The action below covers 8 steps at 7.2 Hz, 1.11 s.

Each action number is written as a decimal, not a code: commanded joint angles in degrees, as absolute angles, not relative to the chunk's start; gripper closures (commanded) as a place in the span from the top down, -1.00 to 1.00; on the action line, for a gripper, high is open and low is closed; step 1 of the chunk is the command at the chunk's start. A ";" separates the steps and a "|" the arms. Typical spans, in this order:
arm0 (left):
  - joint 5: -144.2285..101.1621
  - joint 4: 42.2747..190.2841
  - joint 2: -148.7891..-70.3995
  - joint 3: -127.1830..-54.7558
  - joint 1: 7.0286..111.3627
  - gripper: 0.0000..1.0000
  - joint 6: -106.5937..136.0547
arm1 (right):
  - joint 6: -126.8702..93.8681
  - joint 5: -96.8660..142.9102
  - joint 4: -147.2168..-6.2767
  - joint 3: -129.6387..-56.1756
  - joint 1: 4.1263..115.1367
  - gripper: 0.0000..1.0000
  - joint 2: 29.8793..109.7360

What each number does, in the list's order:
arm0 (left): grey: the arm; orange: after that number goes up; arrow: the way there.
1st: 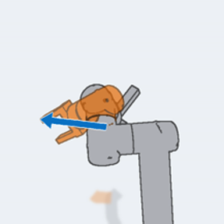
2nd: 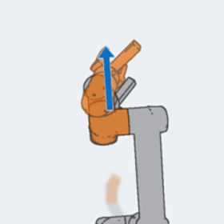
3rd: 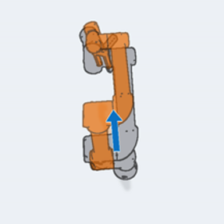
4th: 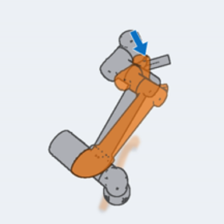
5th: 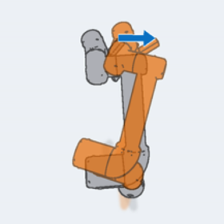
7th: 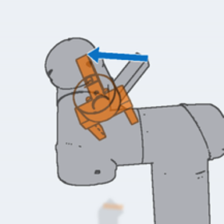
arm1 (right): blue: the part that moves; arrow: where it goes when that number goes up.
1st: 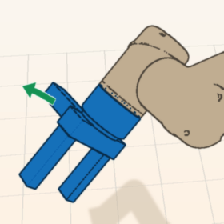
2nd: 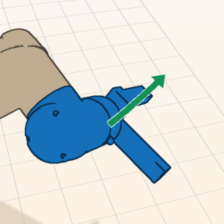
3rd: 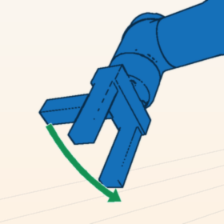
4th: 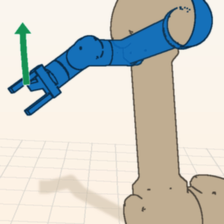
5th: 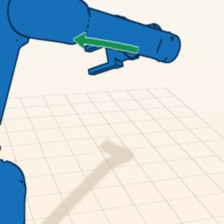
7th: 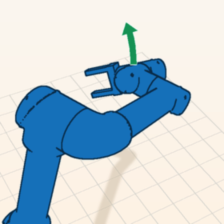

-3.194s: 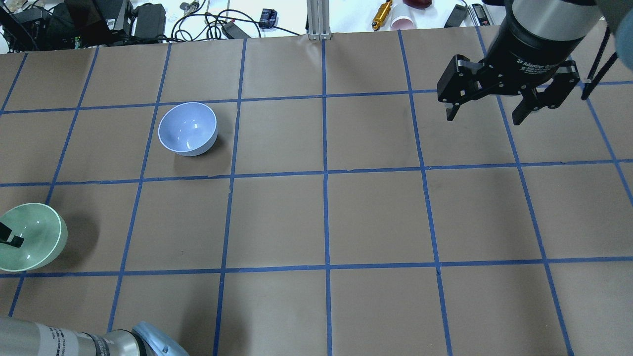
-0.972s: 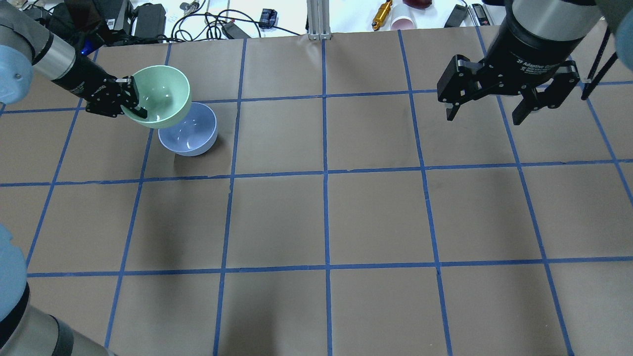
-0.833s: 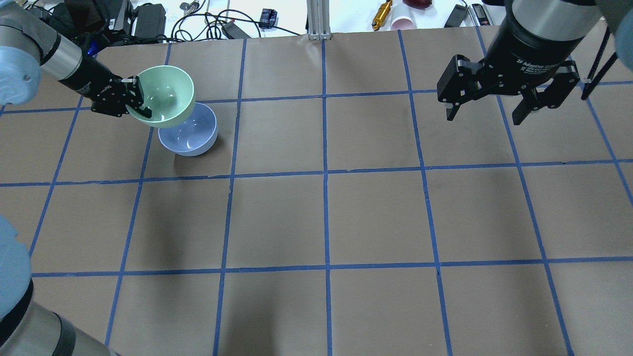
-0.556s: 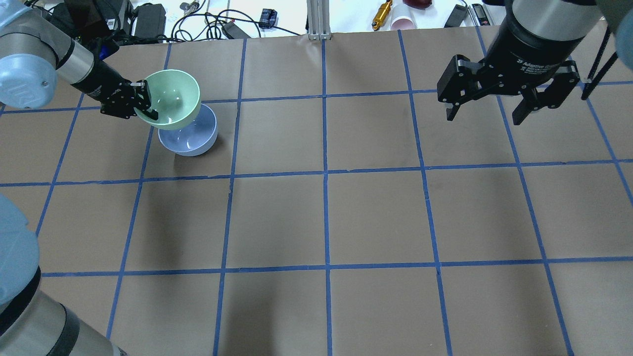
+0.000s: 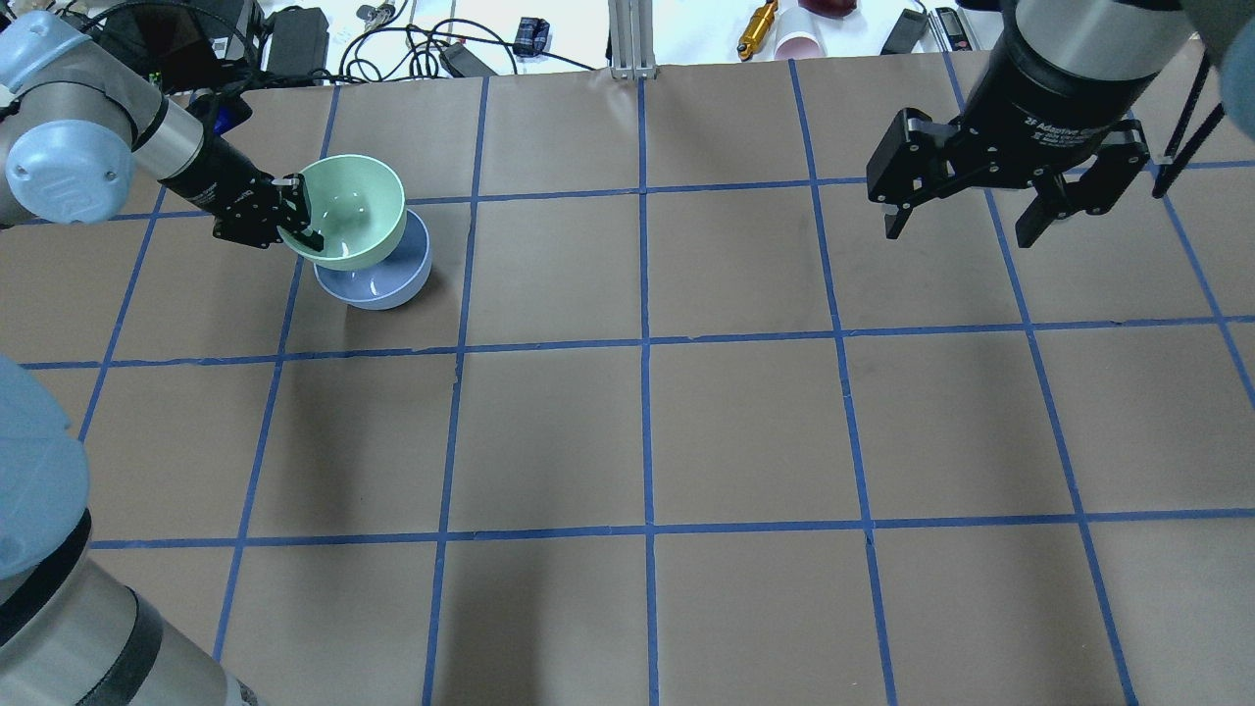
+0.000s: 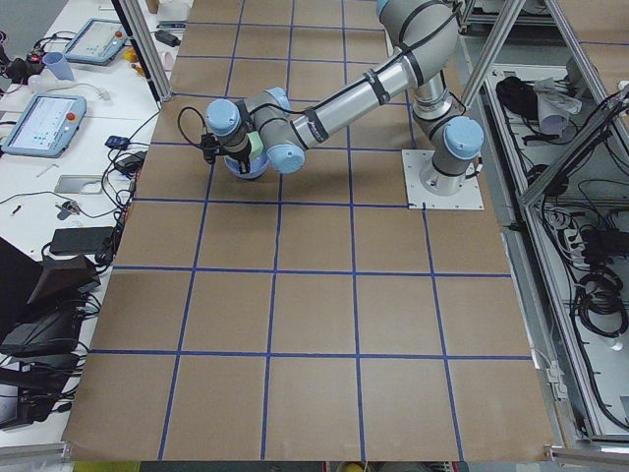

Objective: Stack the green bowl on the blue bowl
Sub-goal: 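Lower the green bowl into the blue bowl with the left gripper, then open the left gripper and raise it off the green bowl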

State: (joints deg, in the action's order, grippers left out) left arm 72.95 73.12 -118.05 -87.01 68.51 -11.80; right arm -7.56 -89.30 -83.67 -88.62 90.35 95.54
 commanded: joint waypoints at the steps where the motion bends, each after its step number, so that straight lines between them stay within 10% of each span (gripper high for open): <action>1: 76.19 72.95 -118.12 -87.54 69.34 0.28 -11.87 | -7.56 -89.30 -83.67 -88.59 90.35 1.00 95.54; 8: 84.52 76.01 -111.91 -84.12 78.19 0.82 -9.85 | -7.56 -89.30 -83.67 -88.68 90.35 1.00 95.54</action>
